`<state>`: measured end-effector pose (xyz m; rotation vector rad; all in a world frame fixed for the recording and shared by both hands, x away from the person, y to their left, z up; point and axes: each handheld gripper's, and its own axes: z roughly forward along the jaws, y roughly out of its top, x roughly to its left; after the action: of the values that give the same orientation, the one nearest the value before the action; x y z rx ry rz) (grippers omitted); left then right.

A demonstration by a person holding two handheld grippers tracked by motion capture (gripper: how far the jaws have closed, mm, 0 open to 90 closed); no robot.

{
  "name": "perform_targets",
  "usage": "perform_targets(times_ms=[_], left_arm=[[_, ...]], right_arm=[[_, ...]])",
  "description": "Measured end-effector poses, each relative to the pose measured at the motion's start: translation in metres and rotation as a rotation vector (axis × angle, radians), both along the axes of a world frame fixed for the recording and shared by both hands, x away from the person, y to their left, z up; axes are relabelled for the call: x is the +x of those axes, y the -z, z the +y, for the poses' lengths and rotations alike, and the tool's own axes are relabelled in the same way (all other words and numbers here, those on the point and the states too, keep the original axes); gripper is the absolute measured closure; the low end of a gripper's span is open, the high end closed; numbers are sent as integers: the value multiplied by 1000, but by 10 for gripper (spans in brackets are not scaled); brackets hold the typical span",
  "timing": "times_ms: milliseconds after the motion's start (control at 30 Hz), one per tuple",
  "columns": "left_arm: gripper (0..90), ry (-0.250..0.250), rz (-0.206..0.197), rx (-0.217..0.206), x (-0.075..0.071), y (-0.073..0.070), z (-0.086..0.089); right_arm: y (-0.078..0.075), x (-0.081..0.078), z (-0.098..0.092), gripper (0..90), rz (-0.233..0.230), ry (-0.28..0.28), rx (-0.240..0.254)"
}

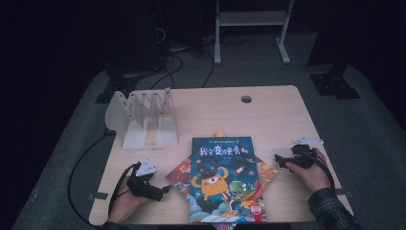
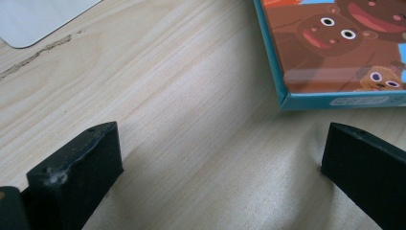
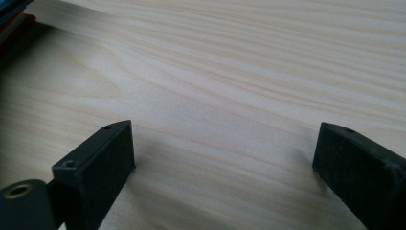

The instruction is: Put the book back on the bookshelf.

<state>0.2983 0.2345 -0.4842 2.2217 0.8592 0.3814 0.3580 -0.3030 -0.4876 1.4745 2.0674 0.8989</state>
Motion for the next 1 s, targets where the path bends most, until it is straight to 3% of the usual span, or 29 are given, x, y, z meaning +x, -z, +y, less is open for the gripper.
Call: perform_targets(times_ms=[267,467,600,767,833,1000], left_arm=[[53,21,19,9,-4,-5,1],[156,22,23,-28,-7,-16,2],[274,39,13,-64,-9,-25,5],[493,27,-4,-75,-13,-37,-2],[589,13,9,-89,-14,-41,-5],[806,25,43,-93,-13,-46,-13]], right_arm=[[0,0,0,59,1,0,-1],[0,-1,0,59,0,6,-2],[0,-1,0,84,1,14,-1],[-10,-2,-2,373,37,15,-11],[-14,-2,-2,473,54,-1,-22],[-29,-6,-1,654,23,-11,-3]])
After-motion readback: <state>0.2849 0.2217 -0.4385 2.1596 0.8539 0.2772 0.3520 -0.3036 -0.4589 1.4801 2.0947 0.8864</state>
